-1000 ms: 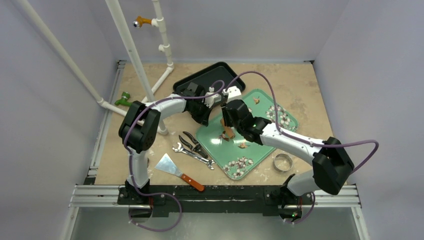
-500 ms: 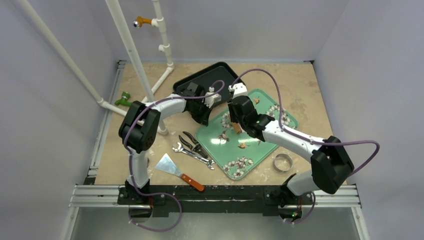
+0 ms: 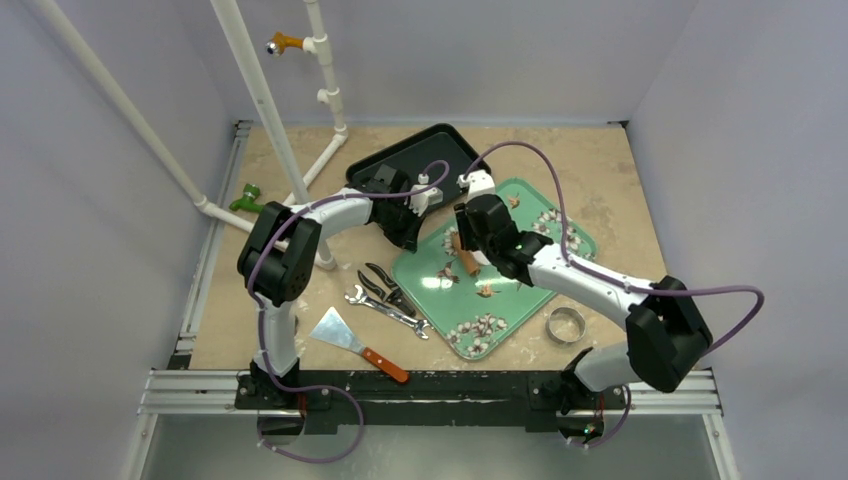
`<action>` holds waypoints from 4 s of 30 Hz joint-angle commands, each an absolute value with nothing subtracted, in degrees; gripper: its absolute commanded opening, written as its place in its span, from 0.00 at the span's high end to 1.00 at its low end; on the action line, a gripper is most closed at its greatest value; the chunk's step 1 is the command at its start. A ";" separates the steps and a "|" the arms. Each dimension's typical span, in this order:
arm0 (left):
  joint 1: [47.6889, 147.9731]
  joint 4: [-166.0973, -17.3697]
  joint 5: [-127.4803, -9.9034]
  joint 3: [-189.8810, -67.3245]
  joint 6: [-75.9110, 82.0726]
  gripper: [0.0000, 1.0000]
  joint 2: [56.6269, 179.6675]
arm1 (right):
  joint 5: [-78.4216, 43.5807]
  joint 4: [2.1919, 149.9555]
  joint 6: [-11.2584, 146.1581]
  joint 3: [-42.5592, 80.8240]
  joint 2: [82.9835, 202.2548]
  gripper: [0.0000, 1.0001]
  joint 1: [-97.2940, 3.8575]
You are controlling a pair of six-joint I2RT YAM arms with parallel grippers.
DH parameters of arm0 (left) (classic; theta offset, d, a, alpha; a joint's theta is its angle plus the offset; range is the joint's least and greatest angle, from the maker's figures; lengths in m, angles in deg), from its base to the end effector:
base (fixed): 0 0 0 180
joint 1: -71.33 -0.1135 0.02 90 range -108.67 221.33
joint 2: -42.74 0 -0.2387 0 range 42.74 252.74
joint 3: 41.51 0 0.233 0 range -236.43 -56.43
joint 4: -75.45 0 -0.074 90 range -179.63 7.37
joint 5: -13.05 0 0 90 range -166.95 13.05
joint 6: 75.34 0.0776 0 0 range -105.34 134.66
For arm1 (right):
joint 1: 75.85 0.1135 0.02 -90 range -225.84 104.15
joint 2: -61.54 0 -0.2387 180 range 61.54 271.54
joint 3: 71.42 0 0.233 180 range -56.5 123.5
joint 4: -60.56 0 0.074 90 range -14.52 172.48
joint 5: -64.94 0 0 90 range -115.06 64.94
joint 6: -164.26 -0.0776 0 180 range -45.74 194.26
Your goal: Roll out the dumpling wrappers from the dough
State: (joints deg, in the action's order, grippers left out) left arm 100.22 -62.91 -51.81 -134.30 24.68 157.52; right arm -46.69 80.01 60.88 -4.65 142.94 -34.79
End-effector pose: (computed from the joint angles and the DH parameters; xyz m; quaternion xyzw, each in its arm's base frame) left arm 0.3344 -0.2222 0.1137 0.3633 0.8795 -0.2455 0.1849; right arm 0.2682 0.1957 0.2088 -0.1221 0.8634 0.0633 0.4853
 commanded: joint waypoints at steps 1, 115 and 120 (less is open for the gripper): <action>100.25 -62.95 -50.94 -133.07 26.08 1.00 157.09 | -48.45 79.12 63.03 0.47 137.51 1.00 -35.90; 99.72 -63.01 -50.06 -133.16 26.01 1.00 157.26 | -39.03 79.12 51.71 -2.16 137.97 1.00 -34.51; 99.72 -63.01 -50.06 -133.16 26.00 1.00 157.19 | -35.35 77.81 54.08 -2.18 135.62 1.00 -43.21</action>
State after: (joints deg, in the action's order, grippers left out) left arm 99.84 -63.11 -50.95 -133.99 24.68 157.50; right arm -37.25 79.60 51.26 -5.63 139.23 -37.52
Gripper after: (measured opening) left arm 0.037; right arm 0.320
